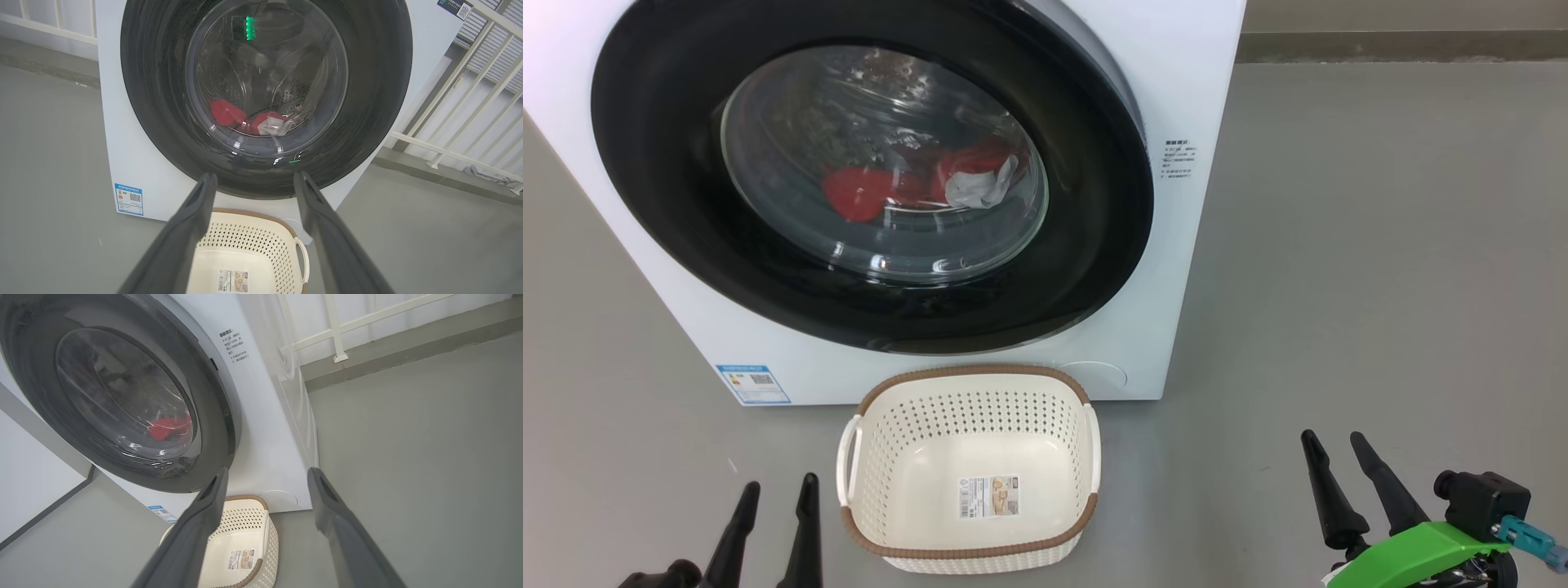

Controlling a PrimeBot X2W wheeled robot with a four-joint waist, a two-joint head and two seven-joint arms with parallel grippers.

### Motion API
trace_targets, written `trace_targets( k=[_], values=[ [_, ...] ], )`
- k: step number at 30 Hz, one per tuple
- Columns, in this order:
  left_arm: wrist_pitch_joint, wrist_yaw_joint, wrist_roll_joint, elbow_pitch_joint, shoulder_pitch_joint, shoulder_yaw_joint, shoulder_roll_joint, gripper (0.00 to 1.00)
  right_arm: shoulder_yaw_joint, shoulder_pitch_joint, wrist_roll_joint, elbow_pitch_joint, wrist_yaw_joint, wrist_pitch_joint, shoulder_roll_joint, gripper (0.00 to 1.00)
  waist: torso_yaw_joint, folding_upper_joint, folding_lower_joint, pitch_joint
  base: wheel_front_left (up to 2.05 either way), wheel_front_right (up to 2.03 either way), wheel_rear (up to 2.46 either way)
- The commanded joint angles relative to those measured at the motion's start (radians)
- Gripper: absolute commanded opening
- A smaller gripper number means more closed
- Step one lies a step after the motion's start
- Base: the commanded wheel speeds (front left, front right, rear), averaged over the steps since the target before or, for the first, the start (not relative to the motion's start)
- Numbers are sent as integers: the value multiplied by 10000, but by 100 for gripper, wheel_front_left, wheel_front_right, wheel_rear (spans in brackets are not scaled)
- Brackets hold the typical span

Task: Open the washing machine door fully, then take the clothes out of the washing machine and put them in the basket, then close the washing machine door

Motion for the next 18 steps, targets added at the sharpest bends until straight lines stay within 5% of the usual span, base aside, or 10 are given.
trace_targets(
  k=[1,18],
  values=[
    [-186,-52,408,-351,-100,205,158,100,225,-79,-332,-300,-6,-168,-174,100,-1,0,0,-1,0,0,0],
    [-716,-65,2258,-411,30,164,241,100,175,70,-2223,-452,-7,-697,-190,100,-4,0,0,63,0,0,0]
  ],
)
